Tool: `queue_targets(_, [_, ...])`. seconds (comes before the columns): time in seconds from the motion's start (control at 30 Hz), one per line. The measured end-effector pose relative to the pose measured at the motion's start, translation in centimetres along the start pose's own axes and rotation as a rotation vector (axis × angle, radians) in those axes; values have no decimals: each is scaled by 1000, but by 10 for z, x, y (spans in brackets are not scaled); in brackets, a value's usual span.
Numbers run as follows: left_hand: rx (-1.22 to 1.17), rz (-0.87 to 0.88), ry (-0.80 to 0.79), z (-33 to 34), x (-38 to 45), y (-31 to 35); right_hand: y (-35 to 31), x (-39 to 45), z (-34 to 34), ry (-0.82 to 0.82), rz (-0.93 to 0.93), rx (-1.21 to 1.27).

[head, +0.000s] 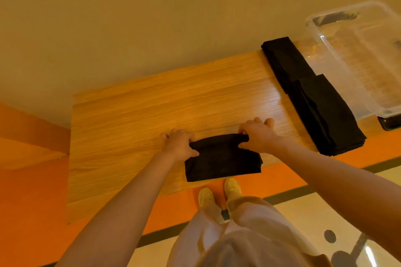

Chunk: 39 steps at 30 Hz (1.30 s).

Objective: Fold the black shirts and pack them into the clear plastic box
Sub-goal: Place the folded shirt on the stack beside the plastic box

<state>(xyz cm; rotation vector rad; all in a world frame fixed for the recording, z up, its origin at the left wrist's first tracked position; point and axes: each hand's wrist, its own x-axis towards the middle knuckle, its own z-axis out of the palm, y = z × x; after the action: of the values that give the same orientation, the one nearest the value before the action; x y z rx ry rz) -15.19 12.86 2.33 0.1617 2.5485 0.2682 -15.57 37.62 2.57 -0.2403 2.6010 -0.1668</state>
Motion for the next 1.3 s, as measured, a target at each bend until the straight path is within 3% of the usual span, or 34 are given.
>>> queue_targets(0.13, [-77,16,45,5,-2,-3,2,-6,3,-17,16,11])
queue_targets(0.2, [-220,13,101,10,-3,-9,6,-12,9,19,41,268])
queue_targets(0.3, [-537,-76,267,13,1,-16,5,-27,12,121,138,877])
queue_targets(0.37, [-703,-138,292,12,5,-14,6,-35,19,212,184,1002])
queue_targets(0.43, [-785,-160,200,14,8,-10,8,-37,29,252,253,1046])
queue_targets(0.5, [-673,-151,165,19,14,-9,9,-39,38,256,347,1096])
queue_targets(0.63, [-418,-169,278,12,20,6,4,-44,43,321,460,1253])
queue_targets(0.73, [-484,-82,360,8,32,22,-2,-49,43,423,489,1307])
queue_targets(0.9, [-530,89,318,-23,63,60,13,-46,25,588,523,1267])
queue_targets(1.3, [-567,394,335,-170,209,217,109,32,-83,977,695,1385])
